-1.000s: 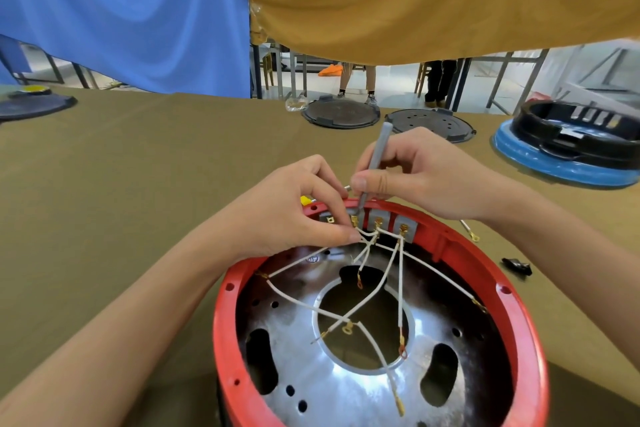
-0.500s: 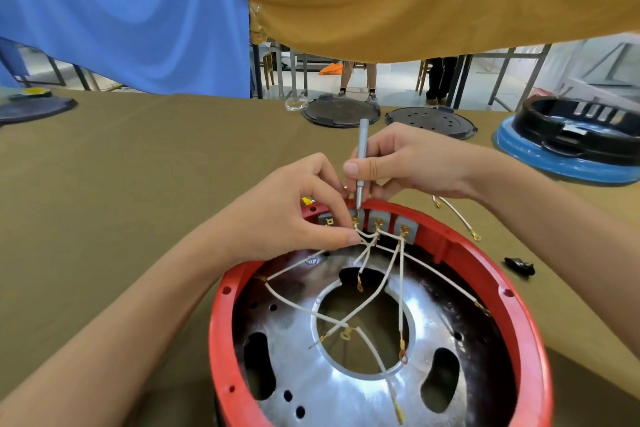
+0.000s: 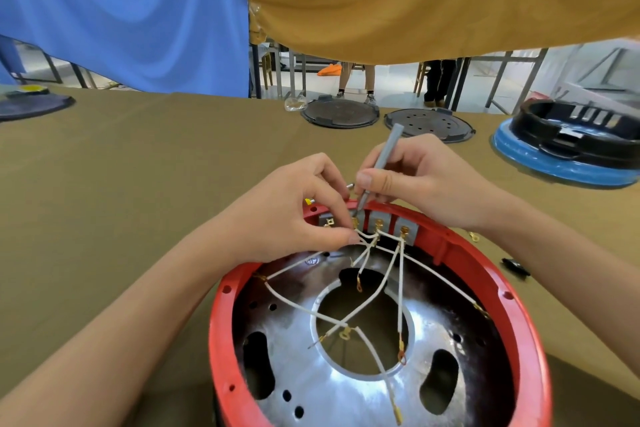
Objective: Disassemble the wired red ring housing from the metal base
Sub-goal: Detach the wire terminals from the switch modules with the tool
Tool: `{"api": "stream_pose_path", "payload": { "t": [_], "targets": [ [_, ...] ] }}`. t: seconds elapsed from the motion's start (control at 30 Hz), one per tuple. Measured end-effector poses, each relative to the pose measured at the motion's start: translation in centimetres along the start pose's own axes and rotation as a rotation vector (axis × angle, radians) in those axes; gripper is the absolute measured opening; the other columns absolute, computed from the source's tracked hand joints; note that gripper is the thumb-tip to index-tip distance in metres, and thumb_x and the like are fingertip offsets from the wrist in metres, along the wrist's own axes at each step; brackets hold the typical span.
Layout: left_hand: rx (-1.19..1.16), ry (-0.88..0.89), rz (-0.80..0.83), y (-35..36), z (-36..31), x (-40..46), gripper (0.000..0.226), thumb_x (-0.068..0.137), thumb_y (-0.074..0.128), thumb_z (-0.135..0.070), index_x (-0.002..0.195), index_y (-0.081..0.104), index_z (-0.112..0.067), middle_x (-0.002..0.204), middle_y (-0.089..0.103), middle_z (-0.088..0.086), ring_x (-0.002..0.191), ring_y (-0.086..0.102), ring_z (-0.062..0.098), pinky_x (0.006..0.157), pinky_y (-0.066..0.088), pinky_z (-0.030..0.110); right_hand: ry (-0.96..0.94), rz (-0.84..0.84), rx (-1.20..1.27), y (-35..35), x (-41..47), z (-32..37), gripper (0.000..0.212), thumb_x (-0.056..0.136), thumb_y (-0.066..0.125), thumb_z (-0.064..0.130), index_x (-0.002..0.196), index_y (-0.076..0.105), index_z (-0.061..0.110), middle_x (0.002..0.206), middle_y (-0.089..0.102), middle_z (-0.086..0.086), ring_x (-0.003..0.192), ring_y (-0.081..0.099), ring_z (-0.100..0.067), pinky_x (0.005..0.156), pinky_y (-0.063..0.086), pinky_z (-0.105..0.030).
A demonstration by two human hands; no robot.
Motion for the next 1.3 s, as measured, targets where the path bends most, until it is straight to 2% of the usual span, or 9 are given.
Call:
{"api": "stream_pose_path", "payload": {
  "t": [0.2, 0.37, 0.53, 0.63, 0.73, 0.83, 0.97, 1.13, 1.3],
  "targets": [
    [-0.033, 0.063, 0.073, 0.1, -0.5, 0.0, 0.003, 0.078, 0.081, -0.029, 0.079, 0.080, -0.026, 0.104, 0.052, -0.009, 0.103, 0.057, 0.016, 0.092, 0.048, 0.031, 0.089, 0.032, 0.080, 0.0, 0.1, -0.6, 0.018, 0.089, 0.064, 0.029, 0.085, 0.072, 0.014, 0.076, 0.070, -0.006, 0.070, 0.064, -0.018, 0.068, 0.054, -0.027],
    [-0.050, 0.087, 0.114, 0.1, -0.8, 0.0, 0.004, 0.078, 0.080, -0.029, 0.081, 0.080, -0.026, 0.101, 0.052, -0.009, 0.096, 0.055, 0.010, 0.085, 0.043, 0.018, 0.235, 0.111, 0.174, 0.1, 0.6, -1.6, 0.018, 0.088, 0.065, 0.034, 0.080, 0.073, 0.020, 0.074, 0.069, 0.005, 0.067, 0.060, -0.006, 0.066, 0.052, -0.017],
    [-0.056, 0.076, 0.102, 0.1, -0.7, 0.0, 0.005, 0.077, 0.081, -0.031, 0.081, 0.081, -0.028, 0.098, 0.049, -0.008, 0.097, 0.055, 0.017, 0.088, 0.046, 0.022, 0.388, 0.209, 0.201, 0.4, 1.6, -2.3, 0.036, 0.076, 0.069, 0.048, 0.088, 0.073, 0.015, 0.081, 0.069, 0.002, 0.070, 0.057, -0.008, 0.073, 0.050, -0.025],
    [-0.060, 0.087, 0.104, 0.2, -0.6, 0.0, 0.007, 0.077, 0.081, -0.033, 0.082, 0.080, -0.029, 0.093, 0.046, -0.008, 0.096, 0.052, 0.016, 0.087, 0.043, 0.020, 0.445, 0.263, 0.284, 0.8, 1.6, -2.7, 0.025, 0.077, 0.069, 0.046, 0.077, 0.076, 0.023, 0.074, 0.065, 0.004, 0.067, 0.057, -0.006, 0.070, 0.051, -0.021],
    [-0.052, 0.096, 0.113, 0.2, -0.6, 0.0, 0.009, 0.077, 0.080, -0.037, 0.083, 0.080, -0.030, 0.088, 0.040, -0.010, 0.090, 0.048, 0.011, 0.083, 0.038, 0.015, 0.466, 0.271, 0.321, 1.0, 1.5, -3.2, 0.024, 0.078, 0.067, 0.047, 0.072, 0.075, 0.025, 0.070, 0.064, 0.005, 0.066, 0.057, -0.006, 0.071, 0.049, -0.023],
    [-0.040, 0.084, 0.101, 0.2, -0.6, 0.0, 0.008, 0.077, 0.080, -0.038, 0.081, 0.080, -0.031, 0.085, 0.039, -0.010, 0.086, 0.046, 0.010, 0.079, 0.037, 0.014, 0.423, 0.234, 0.266, 0.8, 1.3, -2.8, 0.026, 0.079, 0.066, 0.048, 0.073, 0.075, 0.024, 0.072, 0.066, 0.003, 0.068, 0.060, -0.008, 0.072, 0.052, -0.024],
    [0.002, 0.038, 0.054, 0.0, -0.6, -0.1, 0.005, 0.075, 0.082, -0.036, 0.075, 0.078, -0.033, 0.082, 0.039, -0.013, 0.081, 0.048, 0.008, 0.074, 0.037, 0.013, 0.243, 0.163, 0.056, -0.2, 1.0, -0.8, 0.031, 0.082, 0.064, 0.047, 0.086, 0.073, 0.018, 0.072, 0.069, 0.007, 0.069, 0.066, -0.006, 0.066, 0.055, -0.018],
    [0.047, 0.015, 0.034, 0.0, -0.6, -0.1, 0.005, 0.073, 0.081, -0.037, 0.075, 0.078, -0.033, 0.080, 0.042, -0.016, 0.082, 0.049, 0.005, 0.073, 0.035, 0.014, 0.000, 0.096, -0.053, 0.2, 0.2, 1.1, 0.017, 0.086, 0.065, 0.032, 0.085, 0.072, 0.017, 0.071, 0.066, 0.011, 0.066, 0.062, -0.003, 0.066, 0.049, -0.017],
    [0.046, 0.037, 0.034, 0.0, -0.6, -0.1, 0.008, 0.073, 0.080, -0.041, 0.074, 0.078, -0.034, 0.079, 0.044, -0.016, 0.085, 0.048, 0.008, 0.075, 0.034, 0.015, 0.171, 0.093, -0.001, 0.1, 0.7, 0.2, 0.032, 0.082, 0.065, 0.039, 0.088, 0.074, 0.009, 0.070, 0.069, 0.000, 0.065, 0.065, -0.007, 0.064, 0.054, -0.019]
  ]
}}
Point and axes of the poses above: each hand's wrist, its own x-axis towards the middle knuckle, its own y-axis out of the palm, z = x × y, the point moved 5 cm from there along x, towards the middle knuckle
